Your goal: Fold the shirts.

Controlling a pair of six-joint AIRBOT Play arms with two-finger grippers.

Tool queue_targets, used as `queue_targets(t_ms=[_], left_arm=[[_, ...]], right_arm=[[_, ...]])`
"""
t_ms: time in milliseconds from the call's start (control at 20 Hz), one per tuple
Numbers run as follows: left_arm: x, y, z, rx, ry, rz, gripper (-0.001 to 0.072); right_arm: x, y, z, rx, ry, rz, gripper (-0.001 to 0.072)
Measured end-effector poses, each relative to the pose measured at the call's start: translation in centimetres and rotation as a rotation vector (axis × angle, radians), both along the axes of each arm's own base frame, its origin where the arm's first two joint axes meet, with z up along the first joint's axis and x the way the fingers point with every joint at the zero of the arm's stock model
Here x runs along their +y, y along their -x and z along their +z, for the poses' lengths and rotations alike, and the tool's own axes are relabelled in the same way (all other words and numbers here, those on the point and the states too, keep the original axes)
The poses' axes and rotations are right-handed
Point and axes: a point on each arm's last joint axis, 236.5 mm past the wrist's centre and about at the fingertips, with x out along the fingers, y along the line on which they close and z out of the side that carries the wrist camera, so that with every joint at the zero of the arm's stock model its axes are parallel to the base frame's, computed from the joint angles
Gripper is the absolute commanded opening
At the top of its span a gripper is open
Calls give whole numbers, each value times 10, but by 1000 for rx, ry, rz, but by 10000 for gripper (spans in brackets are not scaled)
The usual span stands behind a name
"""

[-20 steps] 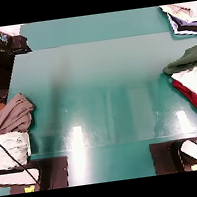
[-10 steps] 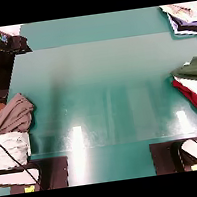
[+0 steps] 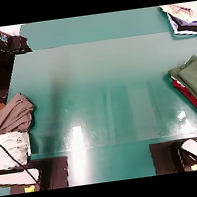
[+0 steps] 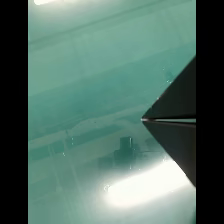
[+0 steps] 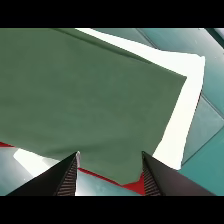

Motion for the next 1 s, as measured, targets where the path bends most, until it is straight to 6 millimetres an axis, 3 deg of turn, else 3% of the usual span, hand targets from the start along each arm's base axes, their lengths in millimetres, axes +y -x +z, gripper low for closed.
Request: queue_targets(t_ms=[100, 200, 400, 450, 550, 750, 850, 1000], left_arm=[[0, 0, 0, -1, 1, 0, 30], [0, -2, 1, -10, 2, 3, 30], [-1, -4, 3, -19, 8, 7, 30], [-1, -6, 4, -26, 10, 10, 30], [-1, -9, 6, -40, 14, 15, 30], [-1, -15, 11, -72, 22, 26, 30], [-1, -18, 13, -83, 25, 31, 30], [-1, -19, 14, -90, 26, 33, 30]], right_arm=[[11, -19, 2, -49, -21, 40, 448], [34, -47, 7, -120, -65, 116, 448], [117, -110, 23, -259, -191, 353, 443], [142, -122, 26, -278, -220, 425, 378], [192, -139, 31, -296, -265, 560, 18], [283, -156, 40, -319, -315, 800, 15], [318, -159, 44, -335, -322, 890, 15], [355, -159, 48, -356, -329, 983, 15]])
